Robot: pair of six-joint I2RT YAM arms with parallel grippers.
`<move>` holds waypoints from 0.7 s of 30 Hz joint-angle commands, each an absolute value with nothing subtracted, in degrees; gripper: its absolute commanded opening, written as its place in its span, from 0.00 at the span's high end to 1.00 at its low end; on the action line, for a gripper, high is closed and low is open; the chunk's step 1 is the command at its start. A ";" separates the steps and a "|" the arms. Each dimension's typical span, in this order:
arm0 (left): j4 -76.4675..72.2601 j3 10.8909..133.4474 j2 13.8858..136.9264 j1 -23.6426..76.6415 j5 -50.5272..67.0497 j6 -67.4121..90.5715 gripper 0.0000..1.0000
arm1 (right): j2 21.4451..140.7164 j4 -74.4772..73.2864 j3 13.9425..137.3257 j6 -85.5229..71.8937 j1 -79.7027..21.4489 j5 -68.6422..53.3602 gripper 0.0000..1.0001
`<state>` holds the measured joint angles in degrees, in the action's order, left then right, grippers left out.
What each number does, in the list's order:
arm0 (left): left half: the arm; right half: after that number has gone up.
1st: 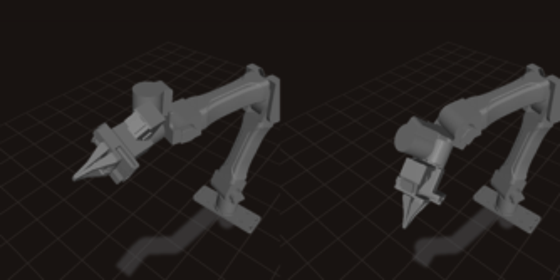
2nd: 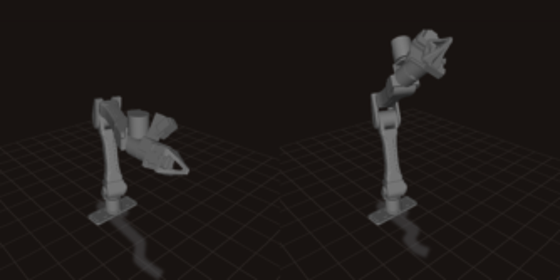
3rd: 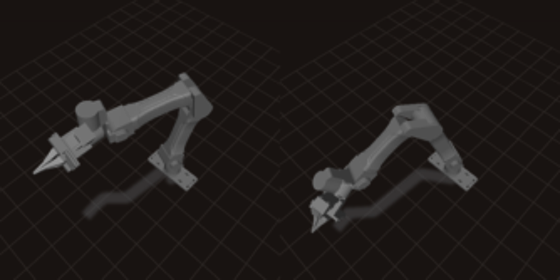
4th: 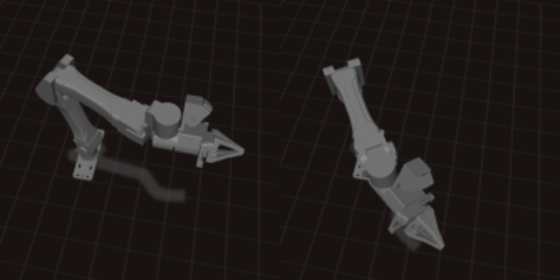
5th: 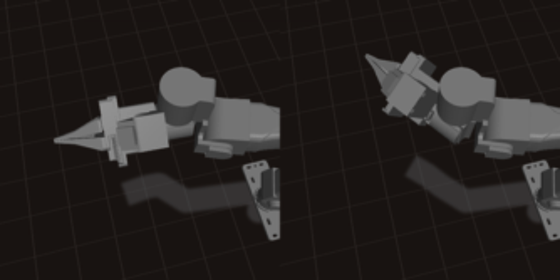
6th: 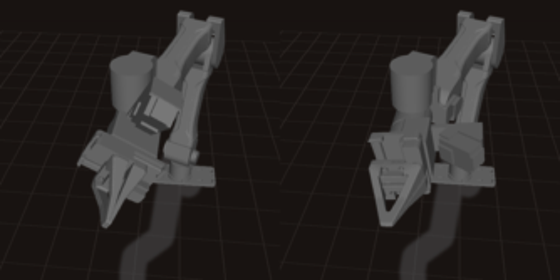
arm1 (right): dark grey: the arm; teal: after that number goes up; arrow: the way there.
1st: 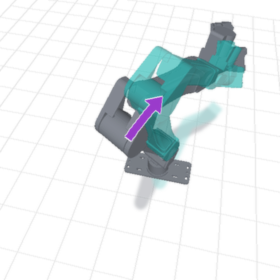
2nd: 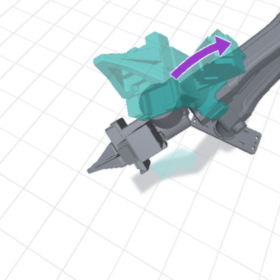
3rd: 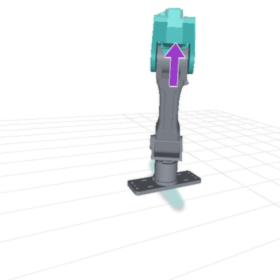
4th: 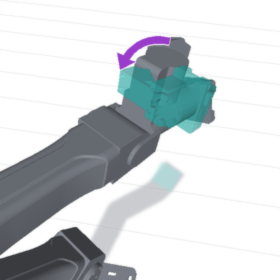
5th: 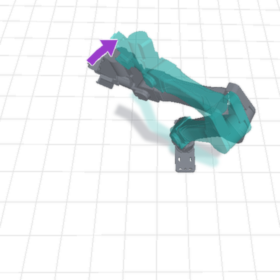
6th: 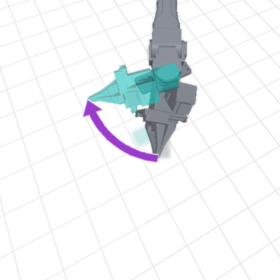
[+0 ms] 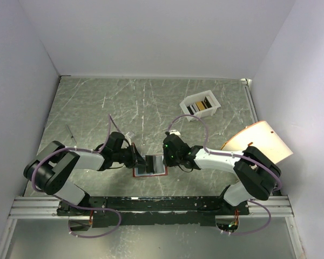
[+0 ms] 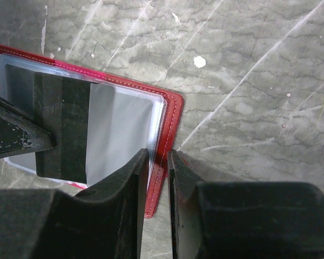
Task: Put the credit cards into the card holder
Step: Insert the credit card into the card holder.
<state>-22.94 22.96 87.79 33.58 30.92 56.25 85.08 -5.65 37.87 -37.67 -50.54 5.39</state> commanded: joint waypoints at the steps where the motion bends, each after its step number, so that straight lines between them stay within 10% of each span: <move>1: -22.30 22.51 88.55 34.07 31.13 55.65 0.93 | 84.74 -5.97 37.05 -39.26 -50.89 5.45 0.79; 11: -22.37 23.10 89.68 35.47 31.03 56.61 0.88 | 84.88 -5.36 36.91 -40.32 -50.89 5.54 0.79; 21: -13.18 25.25 84.64 35.83 26.37 54.41 0.63 | 83.62 -6.06 36.44 -40.53 -50.89 6.48 0.79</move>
